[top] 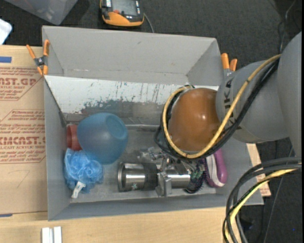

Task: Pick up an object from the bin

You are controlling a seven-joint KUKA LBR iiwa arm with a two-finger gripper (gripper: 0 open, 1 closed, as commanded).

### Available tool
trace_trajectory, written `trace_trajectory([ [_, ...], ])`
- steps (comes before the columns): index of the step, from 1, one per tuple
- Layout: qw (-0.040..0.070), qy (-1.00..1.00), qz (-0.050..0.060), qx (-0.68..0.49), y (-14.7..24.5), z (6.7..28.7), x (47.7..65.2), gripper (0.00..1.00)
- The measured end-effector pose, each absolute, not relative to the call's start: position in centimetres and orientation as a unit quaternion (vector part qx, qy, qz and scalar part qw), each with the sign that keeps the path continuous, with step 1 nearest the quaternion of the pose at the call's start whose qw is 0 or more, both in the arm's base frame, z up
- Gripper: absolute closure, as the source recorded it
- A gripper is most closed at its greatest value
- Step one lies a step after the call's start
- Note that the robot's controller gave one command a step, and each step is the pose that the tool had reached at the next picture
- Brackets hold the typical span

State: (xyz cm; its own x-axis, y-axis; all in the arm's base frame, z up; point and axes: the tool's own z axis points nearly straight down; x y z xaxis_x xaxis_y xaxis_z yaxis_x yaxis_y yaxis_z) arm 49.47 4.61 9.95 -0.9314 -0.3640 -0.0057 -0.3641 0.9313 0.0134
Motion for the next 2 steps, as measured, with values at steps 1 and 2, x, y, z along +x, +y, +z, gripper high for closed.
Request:
trace_trajectory([
  [1, 0.007, 0.982, 0.010, -0.188, 3.7, 7.3, 49.2, 1.00],
  [2, -0.002, 0.984, 0.012, -0.179, 3.7, 7.2, 50.2, 1.00],
])
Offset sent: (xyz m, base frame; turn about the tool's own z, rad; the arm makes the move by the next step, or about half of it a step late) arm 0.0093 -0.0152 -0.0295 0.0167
